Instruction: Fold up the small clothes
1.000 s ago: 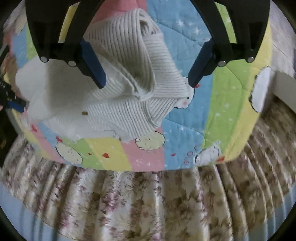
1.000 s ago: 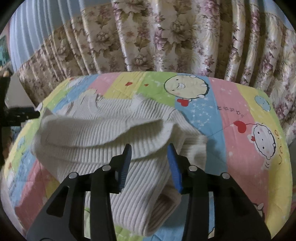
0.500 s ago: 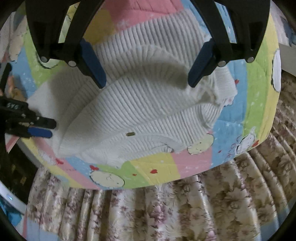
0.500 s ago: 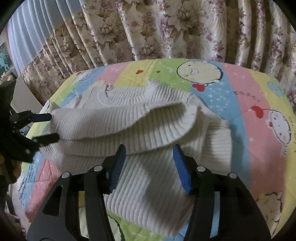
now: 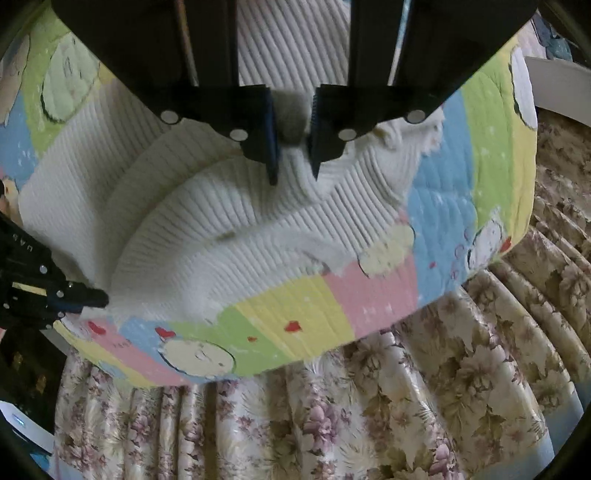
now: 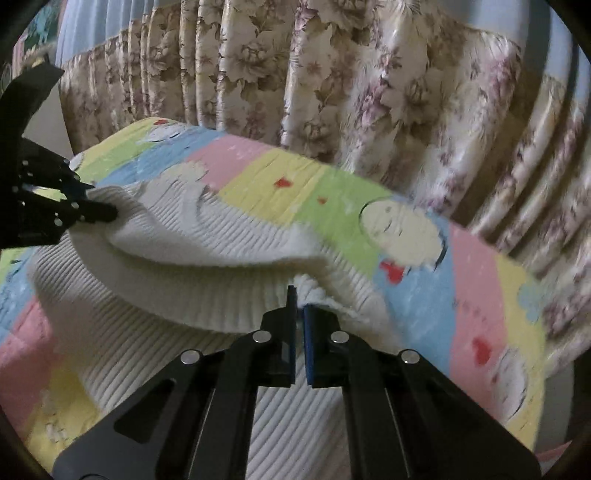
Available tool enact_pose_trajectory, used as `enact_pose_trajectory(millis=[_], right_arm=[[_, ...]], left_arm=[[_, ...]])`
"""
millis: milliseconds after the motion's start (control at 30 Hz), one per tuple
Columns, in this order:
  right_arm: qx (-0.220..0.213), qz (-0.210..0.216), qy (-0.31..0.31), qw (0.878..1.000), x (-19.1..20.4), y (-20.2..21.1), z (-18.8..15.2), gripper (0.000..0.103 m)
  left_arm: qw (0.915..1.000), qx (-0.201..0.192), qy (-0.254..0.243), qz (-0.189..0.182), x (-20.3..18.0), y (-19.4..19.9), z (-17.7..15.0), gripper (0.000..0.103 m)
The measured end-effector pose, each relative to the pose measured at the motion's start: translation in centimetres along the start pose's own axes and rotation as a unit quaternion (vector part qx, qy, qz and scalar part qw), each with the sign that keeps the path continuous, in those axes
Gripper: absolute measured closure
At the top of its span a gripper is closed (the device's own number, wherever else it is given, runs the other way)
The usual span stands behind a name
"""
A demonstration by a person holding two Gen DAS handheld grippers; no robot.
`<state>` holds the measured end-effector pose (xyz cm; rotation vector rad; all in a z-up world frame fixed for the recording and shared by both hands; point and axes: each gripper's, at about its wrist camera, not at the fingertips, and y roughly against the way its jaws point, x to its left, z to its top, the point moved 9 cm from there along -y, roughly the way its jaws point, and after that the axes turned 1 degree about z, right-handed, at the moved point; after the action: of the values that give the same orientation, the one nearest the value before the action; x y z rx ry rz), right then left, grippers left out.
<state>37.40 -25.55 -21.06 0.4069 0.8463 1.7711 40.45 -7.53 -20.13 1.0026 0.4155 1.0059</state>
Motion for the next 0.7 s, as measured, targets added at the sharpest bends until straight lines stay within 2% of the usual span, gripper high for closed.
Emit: enact_pose_trajectory(millis=[100,167,300,400,433,467,633,700], right_arm=[[0.021,-0.015,0.017,1.000,-0.9,-2.3,0.8,0.100],[0.046,-0.022,0.026,0.998,-1.2,-4.1,0.5,0.099],[0.058,-0.031,0.017,0.998,-1.7,-5.1,-0.1,0.094],[0.041,-0.021,-0.016,0.999,-2.5,-3.6,0.2,0.068],[0.034,-0.018,-0.026,0.999,-2.7,-3.1,0.5,0.056],[0.024,-0.013,-0.044,0.999,-3.2,-2.3,0.8,0.050],[-0.002,-0.007,-0.090,0.996,-4.6,1.1,1.3,0.043],[-0.005,-0.009,-0.092,0.996,-4.5,2.2,0.8,0.040]], left_arm=[[0.9992,0.022,0.033,-0.005,2.0,-2.1,1.3,0.074],[0.9981,0.027,0.054,0.011,3.5,-3.3,1.9,0.046],[0.9971,0.034,0.064,0.025,4.8,-4.2,1.9,0.045],[0.9971,0.028,0.064,0.029,5.1,-3.5,1.5,0.039],[0.9970,0.021,0.067,0.032,5.2,-3.0,1.5,0.036],[0.9969,0.015,0.069,0.034,5.3,-2.5,1.5,0.036],[0.9935,-0.019,0.109,0.027,6.3,0.7,1.6,0.035],[0.9919,-0.029,0.121,0.026,6.5,2.0,0.9,0.028]])
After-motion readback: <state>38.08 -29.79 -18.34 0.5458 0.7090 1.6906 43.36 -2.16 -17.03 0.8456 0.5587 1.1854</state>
